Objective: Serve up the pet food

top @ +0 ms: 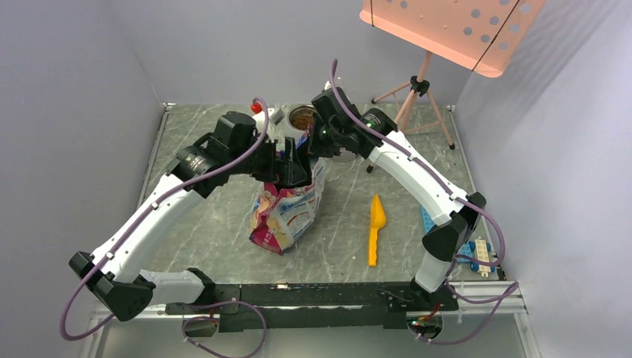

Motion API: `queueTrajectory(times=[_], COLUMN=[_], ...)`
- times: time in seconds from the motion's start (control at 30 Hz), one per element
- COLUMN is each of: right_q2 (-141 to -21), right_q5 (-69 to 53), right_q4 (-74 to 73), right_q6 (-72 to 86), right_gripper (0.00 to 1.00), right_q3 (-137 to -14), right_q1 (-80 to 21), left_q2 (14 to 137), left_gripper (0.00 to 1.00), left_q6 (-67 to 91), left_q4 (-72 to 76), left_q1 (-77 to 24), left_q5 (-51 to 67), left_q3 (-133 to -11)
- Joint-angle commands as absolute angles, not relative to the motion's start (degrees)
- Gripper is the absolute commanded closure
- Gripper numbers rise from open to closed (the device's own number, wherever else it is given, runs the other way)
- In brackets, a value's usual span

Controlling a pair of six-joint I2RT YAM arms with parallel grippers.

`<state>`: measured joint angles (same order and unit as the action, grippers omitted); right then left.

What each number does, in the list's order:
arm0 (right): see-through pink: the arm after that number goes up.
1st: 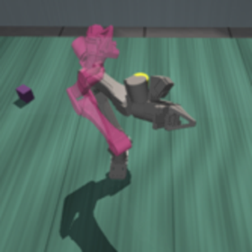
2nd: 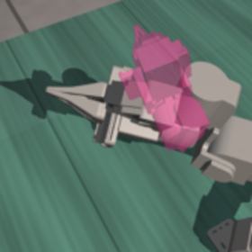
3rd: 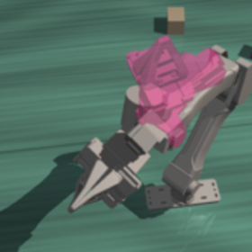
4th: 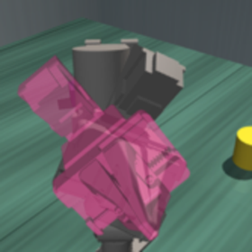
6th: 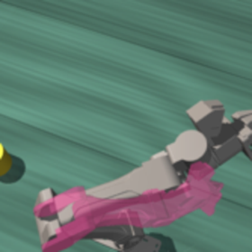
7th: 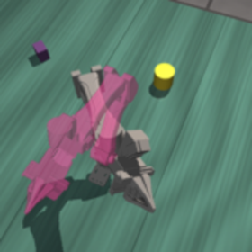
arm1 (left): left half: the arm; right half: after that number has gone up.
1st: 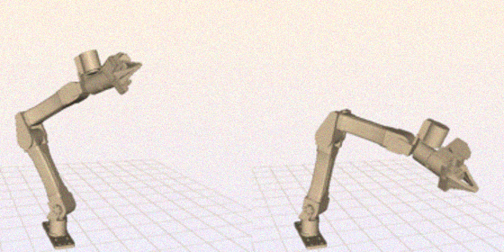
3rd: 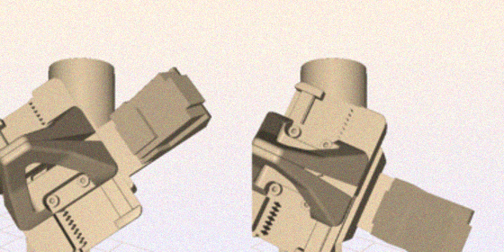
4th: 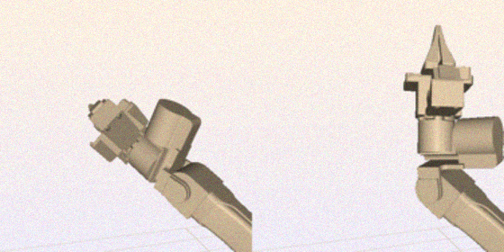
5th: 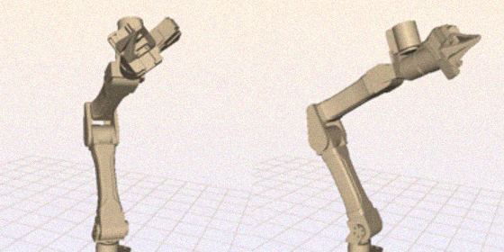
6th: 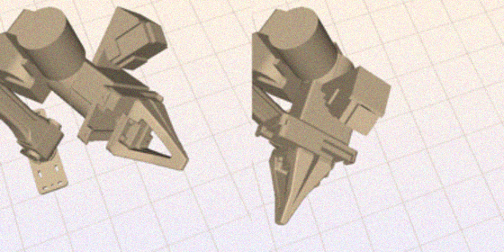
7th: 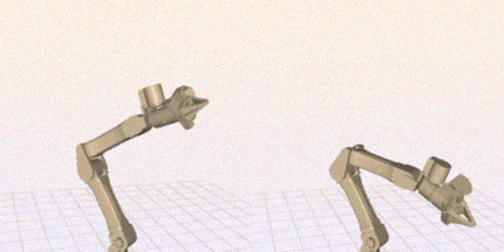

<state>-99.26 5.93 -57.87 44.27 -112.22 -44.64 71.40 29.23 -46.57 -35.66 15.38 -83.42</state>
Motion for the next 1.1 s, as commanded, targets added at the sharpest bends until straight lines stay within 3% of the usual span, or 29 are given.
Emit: queueTrajectory(times=[0.0,0.37,0.67,0.97,1.07], right_q2=[-93.0,-93.4,-95.4,-95.8,-95.7], right_q5=[1.5,-2.2,-4.2,-4.5,-4.4], right_q4=[-39.9,-40.2,-40.7,-40.4,-40.3], right_q6=[49.6,49.6,50.1,51.6,52.0], right_gripper=[1.00,1.00,1.00,1.00,1.00], right_q3=[-117.4,-116.8,-118.4,-117.5,-117.1], right_q1=[-43.2,-40.3,-39.2,-39.2,-39.2], left_q2=[71.0,61.3,54.9,54.0,54.8], left_gripper=[0.01,0.02,0.13,0.51,0.37], left_q6=[24.6,23.7,23.8,27.5,27.3], left_q4=[-47.3,-51.0,-52.6,-61.2,-60.5], left_q1=[-41.8,-47.2,-47.2,-47.2,-47.2], left_q5=[12.7,-10.5,-2.2,-2.4,-1.2], left_q3=[-87.0,-84.9,-83.5,-82.7,-82.2])
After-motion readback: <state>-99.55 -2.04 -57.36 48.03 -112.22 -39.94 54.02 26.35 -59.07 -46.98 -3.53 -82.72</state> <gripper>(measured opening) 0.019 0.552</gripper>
